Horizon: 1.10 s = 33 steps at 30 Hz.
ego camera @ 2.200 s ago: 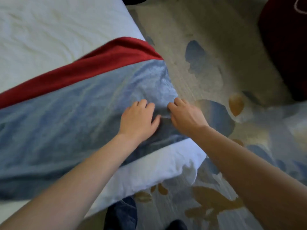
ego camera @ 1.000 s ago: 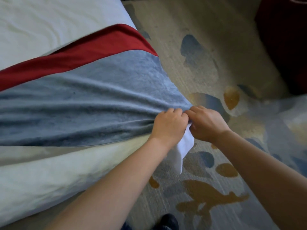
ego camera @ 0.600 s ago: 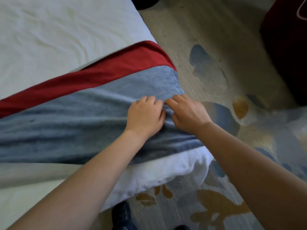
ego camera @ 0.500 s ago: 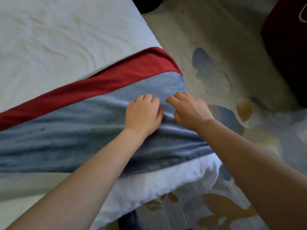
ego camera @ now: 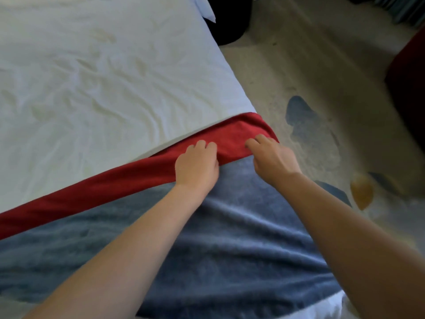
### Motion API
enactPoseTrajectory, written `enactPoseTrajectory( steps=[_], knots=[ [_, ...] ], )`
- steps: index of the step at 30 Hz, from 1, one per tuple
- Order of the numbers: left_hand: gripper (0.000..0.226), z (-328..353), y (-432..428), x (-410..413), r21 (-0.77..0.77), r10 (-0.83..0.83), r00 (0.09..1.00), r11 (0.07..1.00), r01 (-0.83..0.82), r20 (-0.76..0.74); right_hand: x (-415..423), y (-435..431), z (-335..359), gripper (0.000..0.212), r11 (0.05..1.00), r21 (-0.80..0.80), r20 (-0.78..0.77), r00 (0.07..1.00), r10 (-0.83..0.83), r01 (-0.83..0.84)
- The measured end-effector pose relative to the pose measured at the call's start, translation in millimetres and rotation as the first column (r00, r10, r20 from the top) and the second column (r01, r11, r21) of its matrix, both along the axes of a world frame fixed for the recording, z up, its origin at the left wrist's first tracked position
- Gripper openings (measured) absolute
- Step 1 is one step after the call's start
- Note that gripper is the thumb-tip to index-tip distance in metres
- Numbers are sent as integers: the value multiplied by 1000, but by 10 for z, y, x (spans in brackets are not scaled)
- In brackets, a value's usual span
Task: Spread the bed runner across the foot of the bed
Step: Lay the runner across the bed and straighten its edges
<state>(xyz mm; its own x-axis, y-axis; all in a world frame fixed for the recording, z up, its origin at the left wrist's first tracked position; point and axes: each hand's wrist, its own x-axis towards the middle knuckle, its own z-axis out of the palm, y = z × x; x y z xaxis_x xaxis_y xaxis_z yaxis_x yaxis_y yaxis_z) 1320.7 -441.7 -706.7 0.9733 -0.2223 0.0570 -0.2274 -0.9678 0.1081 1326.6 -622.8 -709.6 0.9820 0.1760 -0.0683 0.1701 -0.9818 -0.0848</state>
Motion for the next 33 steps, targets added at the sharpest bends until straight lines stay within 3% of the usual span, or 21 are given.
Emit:
enactPoseTrajectory(
  steps=[5,8,13,21,23,27,33],
  knots=[
    [32,-158,122,398,-67,152,984,985,-159,-96,577,-45,-112,50,999,52,-24,1000,-13,14],
    [32,-246,211,574,-7,209,968,977,-212,-142,906,-35,-217,55,998,56,-47,999,9,-6],
    [26,-308,349,937,88,231,970,971,-224,-74,1286,8,-450,15,994,-18,-65,992,105,-106],
    [33,-191,199,1580,54,225,974,973,-225,0,1816,-127,-415,19,991,120,50,997,-61,55],
    [34,-204,185,1677,51,243,970,969,-241,-22,1919,-110,-421,24,985,142,11,995,-101,98],
    [21,-349,256,1673,67,259,963,965,-254,-78,1988,-103,-571,24,963,151,-215,958,-188,223],
    [18,-438,501,1690,103,276,957,958,-266,-88,2080,-247,-619,26,967,84,-199,955,-221,241]
  ],
)
